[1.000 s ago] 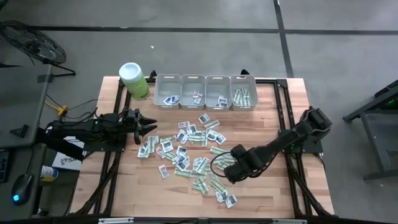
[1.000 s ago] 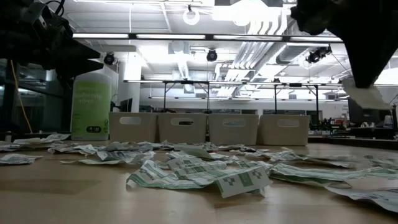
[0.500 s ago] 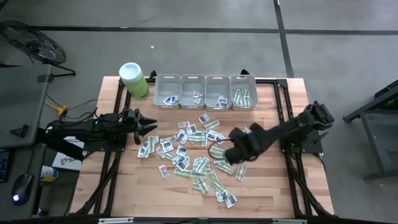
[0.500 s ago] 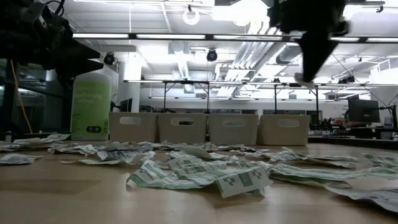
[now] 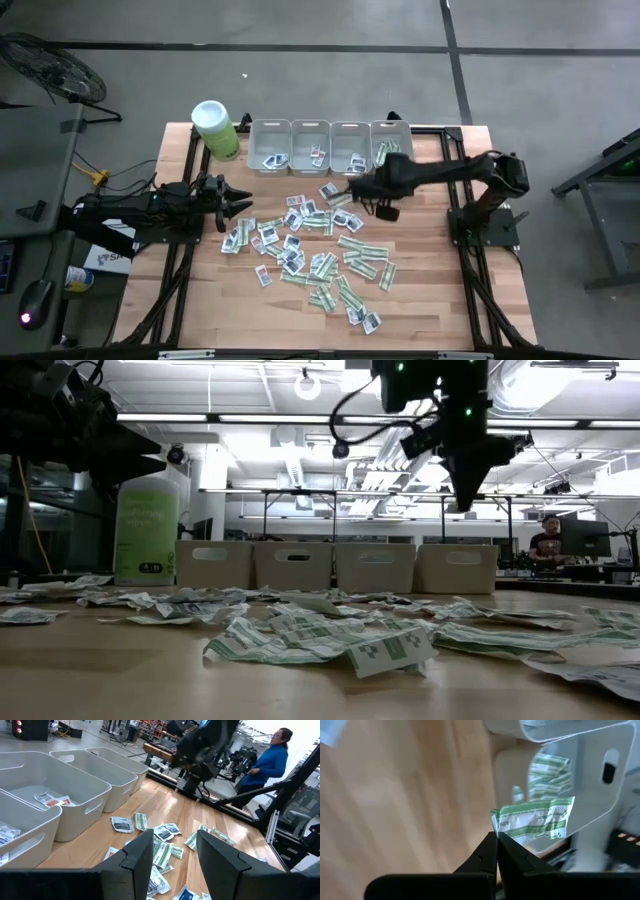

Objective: Pick & Place First Aid Supplies
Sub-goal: Put the bandage into the right gray bin

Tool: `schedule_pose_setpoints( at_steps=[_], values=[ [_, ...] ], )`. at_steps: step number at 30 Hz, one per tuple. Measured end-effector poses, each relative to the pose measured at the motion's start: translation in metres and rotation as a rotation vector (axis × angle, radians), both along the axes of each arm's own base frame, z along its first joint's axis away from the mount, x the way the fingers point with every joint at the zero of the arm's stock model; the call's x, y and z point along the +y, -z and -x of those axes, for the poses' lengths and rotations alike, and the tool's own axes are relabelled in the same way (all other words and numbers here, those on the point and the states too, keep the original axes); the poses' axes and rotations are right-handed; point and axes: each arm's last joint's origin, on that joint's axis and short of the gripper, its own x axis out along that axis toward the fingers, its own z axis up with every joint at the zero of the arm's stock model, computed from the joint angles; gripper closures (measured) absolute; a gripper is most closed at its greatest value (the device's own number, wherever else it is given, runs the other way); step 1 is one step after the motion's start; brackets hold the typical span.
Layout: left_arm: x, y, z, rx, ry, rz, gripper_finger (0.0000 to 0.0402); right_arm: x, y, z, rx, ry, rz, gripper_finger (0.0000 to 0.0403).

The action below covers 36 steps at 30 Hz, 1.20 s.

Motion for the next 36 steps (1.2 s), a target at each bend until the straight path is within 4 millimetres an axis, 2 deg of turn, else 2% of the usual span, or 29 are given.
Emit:
schedule_pose_setpoints(
  at_steps=[7,12,17,22,30,36],
  values=[
    [0.0,0.0,0.0,0.0,0.0,0.0,0.0252,-0.052,0.001,0.004,0.065,-0.104,-0.042,0.0403],
    [0.0,0.0,0.0,0.0,0.0,0.0,0.0252,-0.09,0.001,0.011,0.041,-0.081,-0.034,0.0403],
    [0.0,0.0,0.0,0.0,0.0,0.0,0.0252,-0.116,0.001,0.021,0.02,-0.044,-0.049,0.0403],
    [0.0,0.0,0.0,0.0,0.0,0.0,0.0252,-0.132,0.002,0.027,-0.004,-0.016,-0.078,0.0403],
    [0.0,0.0,0.0,0.0,0.0,0.0,0.0252,-0.147,0.016,0.028,-0.013,0.019,-0.152,0.0399],
    [0.0,0.0,0.0,0.0,0.0,0.0,0.0252,-0.149,0.017,0.029,-0.03,0.04,-0.165,0.0348]
  ],
)
